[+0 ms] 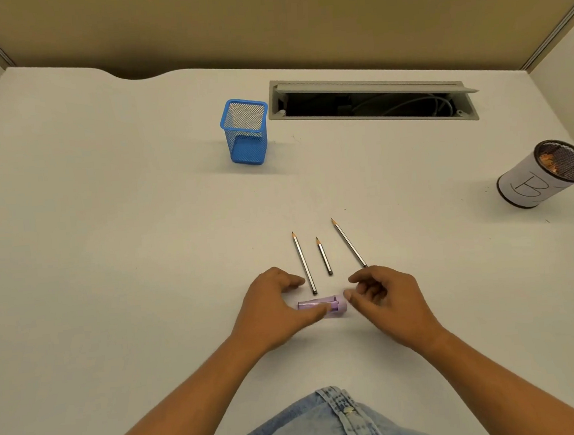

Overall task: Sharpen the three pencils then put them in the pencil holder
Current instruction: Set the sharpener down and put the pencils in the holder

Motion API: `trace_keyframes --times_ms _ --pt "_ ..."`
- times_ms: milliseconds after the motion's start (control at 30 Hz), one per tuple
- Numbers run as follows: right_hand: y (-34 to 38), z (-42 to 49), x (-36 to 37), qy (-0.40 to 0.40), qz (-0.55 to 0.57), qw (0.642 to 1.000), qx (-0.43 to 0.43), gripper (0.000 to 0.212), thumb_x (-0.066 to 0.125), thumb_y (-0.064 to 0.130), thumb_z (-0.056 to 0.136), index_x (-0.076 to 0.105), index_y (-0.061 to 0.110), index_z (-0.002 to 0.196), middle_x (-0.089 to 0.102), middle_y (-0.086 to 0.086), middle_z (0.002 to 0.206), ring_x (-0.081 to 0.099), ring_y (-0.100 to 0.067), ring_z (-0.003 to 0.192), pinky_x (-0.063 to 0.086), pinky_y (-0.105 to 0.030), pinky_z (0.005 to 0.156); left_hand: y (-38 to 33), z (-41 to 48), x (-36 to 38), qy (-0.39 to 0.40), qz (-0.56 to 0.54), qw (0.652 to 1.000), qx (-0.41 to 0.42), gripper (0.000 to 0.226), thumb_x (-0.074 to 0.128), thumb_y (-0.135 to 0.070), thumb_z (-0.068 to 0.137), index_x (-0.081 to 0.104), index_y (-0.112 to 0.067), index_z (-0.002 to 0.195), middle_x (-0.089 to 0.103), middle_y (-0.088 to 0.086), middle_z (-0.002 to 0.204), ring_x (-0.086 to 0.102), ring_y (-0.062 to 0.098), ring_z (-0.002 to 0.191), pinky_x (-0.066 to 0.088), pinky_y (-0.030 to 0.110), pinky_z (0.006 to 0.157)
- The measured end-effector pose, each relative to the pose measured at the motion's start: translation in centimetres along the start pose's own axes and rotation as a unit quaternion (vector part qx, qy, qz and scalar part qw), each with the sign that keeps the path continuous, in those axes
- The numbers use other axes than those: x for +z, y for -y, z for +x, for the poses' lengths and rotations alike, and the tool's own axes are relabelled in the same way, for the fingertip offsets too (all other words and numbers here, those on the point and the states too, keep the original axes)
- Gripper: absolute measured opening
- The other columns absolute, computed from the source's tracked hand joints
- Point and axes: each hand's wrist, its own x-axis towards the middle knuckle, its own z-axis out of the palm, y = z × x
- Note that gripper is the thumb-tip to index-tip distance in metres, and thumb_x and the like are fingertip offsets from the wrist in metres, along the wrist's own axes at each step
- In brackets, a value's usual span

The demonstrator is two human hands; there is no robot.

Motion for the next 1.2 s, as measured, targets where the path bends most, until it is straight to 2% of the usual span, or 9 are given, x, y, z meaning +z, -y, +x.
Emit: trace_keyframes --times_ms 67,200,333,400,500,733,1033,1133,1200 --pt "0.3 1.0 -0.2 -0.035 0.01 0.999 0.011 0.01 0.078 0.02 0.081 0.073 0.024 0.089 0.069 0.008 0.07 0.062 -0.004 0.063 0.048 -0.009 0.059 -0.5 1.2 -0.6 -0.034 -0.029 0.999 -0.031 0.055 0.071 -0.068 0.063 0.072 -0.029 0.101 0.065 -0.018 0.092 0.061 -0.004 0.085 0.047 0.012 0.073" --pt "1.6 4.4 -0.6 -0.059 -0.004 0.998 0.023 0.014 0.073 0.014 0.084 0.071 0.027 0.08 0.068 0.008 0.065 0.058 -0.002 0.057 0.046 -0.008 0.056 -1.2 4.7 -1.7 -0.091 -0.002 0.991 -0.101 0.02 0.072 -0.044 0.081 0.07 -0.023 0.081 0.067 -0.013 0.069 0.065 0.006 0.069 0.046 0.019 0.058" --pt "2.7 8.5 -0.8 -0.065 -0.072 0.994 0.044 0.009 0.068 0.012 0.084 0.071 0.02 0.085 0.069 0.006 0.072 0.063 -0.01 0.06 0.056 -0.027 0.061 -1.6 7.9 -1.8 -0.075 0.028 0.988 -0.136 0.036 0.069 -0.038 0.082 0.058 -0.016 0.056 0.062 -0.005 0.058 0.061 0.016 0.06 0.038 0.02 0.049" --pt "2.8 9.9 -0.7 -0.061 -0.106 0.991 0.059 0.008 0.069 0.014 0.084 0.071 0.016 0.091 0.069 0.005 0.077 0.066 -0.013 0.067 0.056 -0.028 0.061 -1.8 8.9 -1.6 -0.066 0.045 0.985 -0.153 0.047 0.071 -0.038 0.08 0.046 -0.013 0.05 0.051 -0.001 0.049 0.05 0.016 0.047 0.031 0.021 0.044" --pt "2.8 11.1 -0.4 -0.028 -0.158 0.984 0.077 0.012 0.071 0.018 0.081 0.07 0.016 0.093 0.069 0.001 0.083 0.066 -0.018 0.076 0.057 -0.032 0.069 -2.0 9.8 -1.2 -0.063 0.064 0.983 -0.162 0.053 0.075 -0.038 0.076 0.036 -0.015 0.05 0.036 -0.003 0.043 0.038 0.012 0.039 0.024 0.022 0.04" --pt "2.9 11.9 0.1 -0.007 -0.2 0.975 0.095 0.012 0.068 0.017 0.079 0.068 0.018 0.091 0.069 0.0 0.084 0.065 -0.02 0.077 0.058 -0.035 0.07 -1.7 10.7 -0.5 -0.073 0.042 0.984 -0.158 0.042 0.073 -0.025 0.074 0.04 -0.012 0.052 0.039 -0.004 0.043 0.04 0.012 0.039 0.028 0.019 0.039" --pt "3.6 13.0 -0.6 -0.04 -0.172 0.981 0.075 0.019 0.065 0.015 0.078 0.07 0.02 0.096 0.069 0.009 0.08 0.066 -0.016 0.076 0.059 -0.035 0.066 -1.9 11.7 -1.6 -0.075 0.011 0.986 -0.151 0.029 0.07 -0.022 0.071 0.049 -0.01 0.055 0.053 0.006 0.054 0.05 0.018 0.05 0.037 0.024 0.046" --pt "4.8 13.9 -1.4 -0.072 -0.142 0.986 0.044 0.021 0.067 0.017 0.079 0.072 0.02 0.099 0.067 0.011 0.077 0.066 -0.012 0.067 0.06 -0.034 0.056 -2.6 12.1 -3.3 -0.113 -0.011 0.983 -0.142 0.025 0.071 -0.022 0.069 0.056 -0.005 0.056 0.058 0.011 0.056 0.05 0.017 0.051 0.039 0.025 0.048" --pt "6.0 14.6 -2.1 -0.086 -0.12 0.989 0.019 0.023 0.068 0.018 0.079 0.074 0.023 0.1 0.069 0.011 0.08 0.067 -0.011 0.067 0.06 -0.033 0.062 -3.3 12.4 -4.9 -0.155 -0.022 0.98 -0.122 0.022 0.071 -0.022 0.068 0.062 -0.003 0.061 0.065 0.008 0.056 0.052 0.013 0.049 0.041 0.02 0.046"
